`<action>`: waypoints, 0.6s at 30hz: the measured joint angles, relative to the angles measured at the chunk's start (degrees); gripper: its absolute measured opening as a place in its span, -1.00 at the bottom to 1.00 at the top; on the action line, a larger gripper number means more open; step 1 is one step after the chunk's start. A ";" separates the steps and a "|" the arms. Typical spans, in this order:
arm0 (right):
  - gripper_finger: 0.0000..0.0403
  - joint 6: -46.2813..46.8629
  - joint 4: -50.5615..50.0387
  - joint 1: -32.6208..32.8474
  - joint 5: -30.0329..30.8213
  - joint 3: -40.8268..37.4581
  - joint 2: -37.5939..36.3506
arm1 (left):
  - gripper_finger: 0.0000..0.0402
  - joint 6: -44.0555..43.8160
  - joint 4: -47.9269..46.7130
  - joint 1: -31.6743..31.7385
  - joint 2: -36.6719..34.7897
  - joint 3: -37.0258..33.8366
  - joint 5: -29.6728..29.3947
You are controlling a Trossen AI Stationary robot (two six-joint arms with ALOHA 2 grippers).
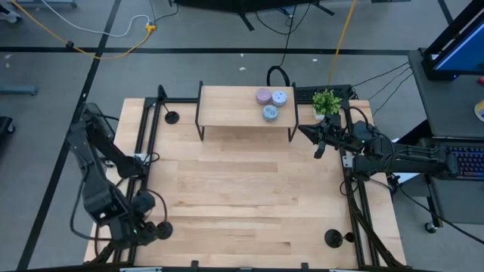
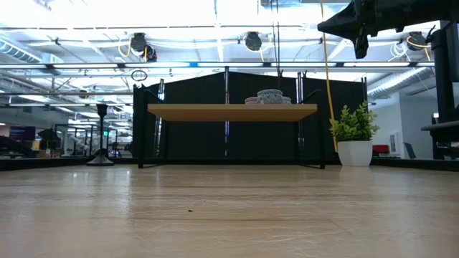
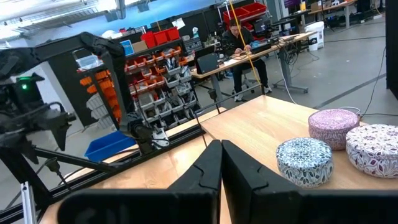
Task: Pick & Place candle stick holders
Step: Put the bottom left black candle holder on the shelf
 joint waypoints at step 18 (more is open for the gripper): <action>-0.99 0.02 0.04 -0.02 0.00 0.00 0.01 | 0.75 -1.52 -6.01 0.20 -0.93 -0.02 0.21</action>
